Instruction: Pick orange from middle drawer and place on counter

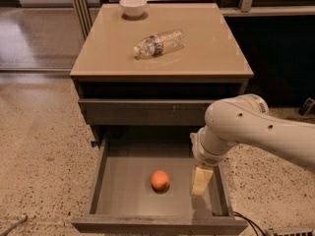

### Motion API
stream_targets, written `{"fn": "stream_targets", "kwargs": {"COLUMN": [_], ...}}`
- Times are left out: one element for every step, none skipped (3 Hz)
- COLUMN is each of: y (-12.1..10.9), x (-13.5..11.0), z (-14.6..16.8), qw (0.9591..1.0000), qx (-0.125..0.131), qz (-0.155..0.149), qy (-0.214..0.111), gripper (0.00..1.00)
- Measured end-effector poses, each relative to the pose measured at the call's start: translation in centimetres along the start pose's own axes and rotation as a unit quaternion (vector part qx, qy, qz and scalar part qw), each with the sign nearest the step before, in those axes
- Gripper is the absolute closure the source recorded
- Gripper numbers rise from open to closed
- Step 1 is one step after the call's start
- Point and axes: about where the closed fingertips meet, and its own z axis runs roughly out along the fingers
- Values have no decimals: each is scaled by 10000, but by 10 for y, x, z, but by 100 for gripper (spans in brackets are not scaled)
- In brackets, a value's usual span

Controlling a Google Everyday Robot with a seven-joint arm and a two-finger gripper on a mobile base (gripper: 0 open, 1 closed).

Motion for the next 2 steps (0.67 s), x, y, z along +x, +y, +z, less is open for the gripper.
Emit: {"fn": "stream_targets", "kwargs": {"y": [-4, -7], "x": [-1, -3], "z": [10, 34], "qw": [9999, 9996], "qx": [-3, -18], "qz": [-34, -98], "qy": [-119, -252], "gripper": [0, 0]}}
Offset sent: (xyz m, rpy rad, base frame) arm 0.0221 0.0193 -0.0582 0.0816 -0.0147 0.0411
